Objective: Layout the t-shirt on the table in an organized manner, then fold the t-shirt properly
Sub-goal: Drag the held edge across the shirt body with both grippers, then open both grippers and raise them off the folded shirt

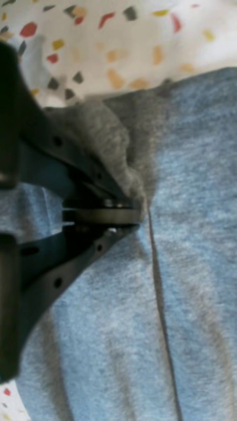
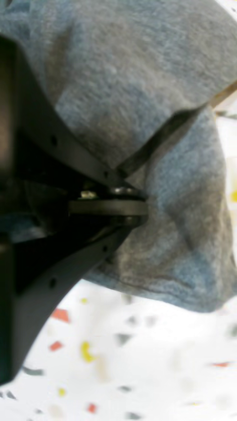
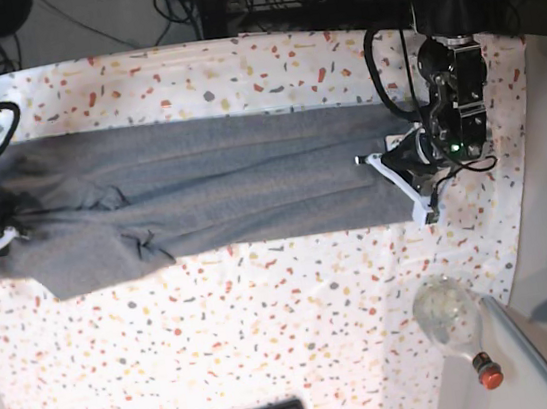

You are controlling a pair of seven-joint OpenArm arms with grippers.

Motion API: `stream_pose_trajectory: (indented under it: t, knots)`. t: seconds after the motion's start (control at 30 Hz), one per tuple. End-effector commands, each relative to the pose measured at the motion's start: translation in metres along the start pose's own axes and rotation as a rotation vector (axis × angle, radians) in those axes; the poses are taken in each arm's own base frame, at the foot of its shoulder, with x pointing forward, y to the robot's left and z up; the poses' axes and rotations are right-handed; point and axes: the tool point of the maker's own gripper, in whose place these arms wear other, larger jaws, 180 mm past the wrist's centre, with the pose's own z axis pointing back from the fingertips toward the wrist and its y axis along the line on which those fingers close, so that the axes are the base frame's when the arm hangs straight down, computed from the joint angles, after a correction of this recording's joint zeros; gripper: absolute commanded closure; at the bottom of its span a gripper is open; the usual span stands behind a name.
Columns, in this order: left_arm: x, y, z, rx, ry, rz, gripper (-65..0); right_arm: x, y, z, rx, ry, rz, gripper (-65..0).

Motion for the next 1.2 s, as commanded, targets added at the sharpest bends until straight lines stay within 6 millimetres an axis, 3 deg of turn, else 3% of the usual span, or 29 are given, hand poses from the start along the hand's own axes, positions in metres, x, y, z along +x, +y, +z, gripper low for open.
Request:
stream_pose_trajectory:
  t: [0.0, 0.2, 0.33, 0.53, 0.57, 0.6, 0.67, 0.73, 0.93, 1.17]
  knots:
    - [0.002, 0.003, 0.002, 0.017, 0.009, -0.004, 0.0, -0.002, -0.006, 0.001, -0.017, 0.032, 0.014, 0.0]
    - [0.03, 0.002, 0.023, 0.02, -0.09, -0.023, 0.0, 0.027, -0.019, 0.021, -0.075, -0.013, 0.079, 0.0]
    - [0.044, 0.0, 0.042, 0.024, -0.163, -0.043, 0.0, 0.048, -0.012, 0.038, -0.101, -0.06, 0.127, 0.0]
    - [0.049, 0.033, 0.078, 0.06, -0.214, 0.074, 0.0, 0.091, 0.007, 0.071, -0.139, -0.125, 0.181, 0.0]
    - [0.044, 0.041, 0.082, 0.059, -0.218, 0.107, 0.0, 0.095, 0.012, 0.072, -0.134, -0.132, 0.186, -5.6]
    - [0.039, 0.051, 0.087, 0.055, -0.227, 0.134, 0.0, 0.107, 0.016, 0.073, -0.128, -0.156, 0.182, -15.5]
    - [0.028, 0.066, 0.096, 0.022, -0.234, 0.151, 0.0, 0.12, 0.029, 0.064, -0.091, -0.162, 0.158, -34.2]
    - [0.012, 0.084, 0.106, 0.014, -0.234, 0.16, 0.0, 0.127, 0.041, 0.046, -0.038, -0.127, 0.118, -45.6]
    - [-0.028, 0.141, 0.135, 0.12, -0.216, 0.17, 0.0, 0.134, 0.068, -0.001, 0.108, -0.101, -0.006, -35.3]
    - [-0.063, 0.185, 0.165, 0.214, -0.195, 0.192, 0.0, 0.126, 0.076, -0.015, 0.155, -0.108, -0.069, -40.7]
